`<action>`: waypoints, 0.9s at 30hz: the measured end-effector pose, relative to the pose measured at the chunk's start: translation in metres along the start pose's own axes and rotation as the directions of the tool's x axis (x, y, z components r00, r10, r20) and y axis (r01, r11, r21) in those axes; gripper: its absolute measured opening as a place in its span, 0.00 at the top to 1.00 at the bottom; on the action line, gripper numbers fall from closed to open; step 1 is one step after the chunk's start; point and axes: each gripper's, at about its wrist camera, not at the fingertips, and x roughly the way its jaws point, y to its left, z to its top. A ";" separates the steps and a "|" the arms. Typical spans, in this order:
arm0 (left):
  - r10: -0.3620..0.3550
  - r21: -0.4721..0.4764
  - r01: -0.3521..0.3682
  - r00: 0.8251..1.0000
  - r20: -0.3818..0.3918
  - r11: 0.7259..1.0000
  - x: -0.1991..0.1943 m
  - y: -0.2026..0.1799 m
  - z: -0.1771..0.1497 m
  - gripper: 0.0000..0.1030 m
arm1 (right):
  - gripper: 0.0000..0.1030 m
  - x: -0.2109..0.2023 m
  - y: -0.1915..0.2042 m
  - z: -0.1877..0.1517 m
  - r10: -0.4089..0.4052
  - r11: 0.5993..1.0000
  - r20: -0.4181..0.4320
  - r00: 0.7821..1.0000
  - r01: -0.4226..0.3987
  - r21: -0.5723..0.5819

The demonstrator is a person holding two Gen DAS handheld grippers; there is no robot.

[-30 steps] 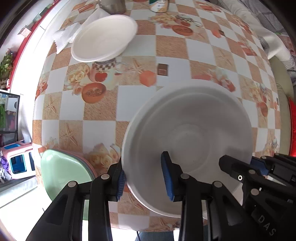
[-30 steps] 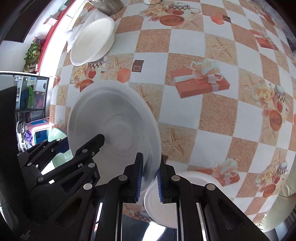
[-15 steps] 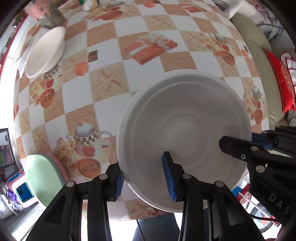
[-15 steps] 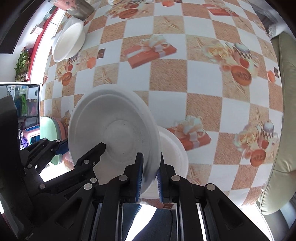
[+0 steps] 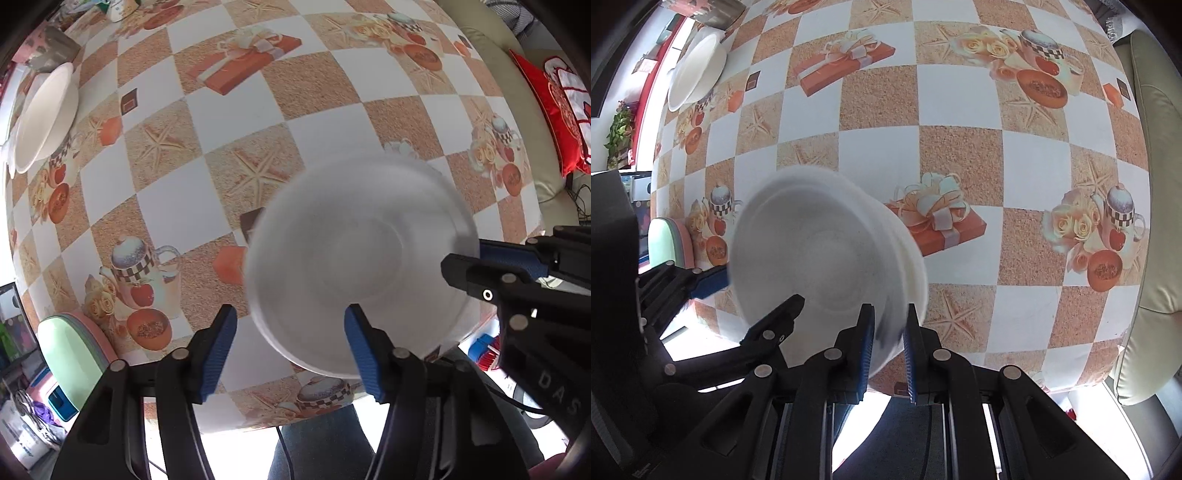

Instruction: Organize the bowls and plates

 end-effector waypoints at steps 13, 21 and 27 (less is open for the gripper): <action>-0.032 -0.190 0.045 0.997 0.069 0.981 -0.008 0.068 -0.015 0.27 | 0.17 -0.014 -0.017 0.009 -0.052 0.996 0.056 0.997 0.047 0.081; -0.021 -0.249 0.043 0.996 0.089 0.968 -0.016 0.105 -0.018 0.27 | 0.17 -0.019 -0.007 0.019 -0.046 0.996 0.069 0.997 0.041 0.075; -0.031 -0.260 0.053 0.996 0.088 0.964 -0.014 0.116 -0.017 0.27 | 0.17 -0.021 0.006 0.025 -0.038 0.998 0.078 0.996 0.033 0.059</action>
